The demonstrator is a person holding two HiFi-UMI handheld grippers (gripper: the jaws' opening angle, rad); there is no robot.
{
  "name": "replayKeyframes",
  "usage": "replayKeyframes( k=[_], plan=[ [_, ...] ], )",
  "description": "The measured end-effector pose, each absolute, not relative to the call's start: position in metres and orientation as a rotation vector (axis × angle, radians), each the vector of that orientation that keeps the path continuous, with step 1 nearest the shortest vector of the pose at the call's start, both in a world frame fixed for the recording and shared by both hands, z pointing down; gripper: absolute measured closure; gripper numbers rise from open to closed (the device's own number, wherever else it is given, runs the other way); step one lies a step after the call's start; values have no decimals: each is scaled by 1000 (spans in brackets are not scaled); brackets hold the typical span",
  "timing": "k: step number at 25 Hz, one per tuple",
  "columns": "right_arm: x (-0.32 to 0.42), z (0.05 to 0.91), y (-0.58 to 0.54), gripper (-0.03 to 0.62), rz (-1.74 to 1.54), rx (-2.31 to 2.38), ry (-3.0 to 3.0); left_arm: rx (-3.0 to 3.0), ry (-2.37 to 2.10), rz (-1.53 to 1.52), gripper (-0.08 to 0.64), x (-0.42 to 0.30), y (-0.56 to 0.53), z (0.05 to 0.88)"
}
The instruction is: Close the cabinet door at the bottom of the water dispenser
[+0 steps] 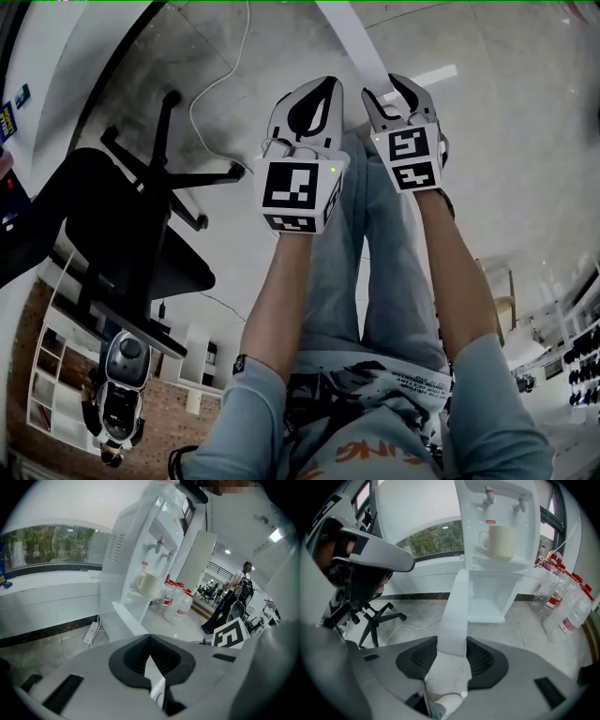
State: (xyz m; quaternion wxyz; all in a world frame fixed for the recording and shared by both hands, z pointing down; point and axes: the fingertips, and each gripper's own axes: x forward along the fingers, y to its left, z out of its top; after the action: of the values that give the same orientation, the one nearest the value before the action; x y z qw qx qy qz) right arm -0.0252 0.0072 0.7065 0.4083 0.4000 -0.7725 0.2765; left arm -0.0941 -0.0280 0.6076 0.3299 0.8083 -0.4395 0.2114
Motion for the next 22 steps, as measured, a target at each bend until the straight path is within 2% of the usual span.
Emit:
replayKeyframes(
  k=[22],
  plan=[
    [33, 703, -16, 393, 647, 1117, -1883, 2108, -1191, 526, 540, -86, -62, 605]
  ],
)
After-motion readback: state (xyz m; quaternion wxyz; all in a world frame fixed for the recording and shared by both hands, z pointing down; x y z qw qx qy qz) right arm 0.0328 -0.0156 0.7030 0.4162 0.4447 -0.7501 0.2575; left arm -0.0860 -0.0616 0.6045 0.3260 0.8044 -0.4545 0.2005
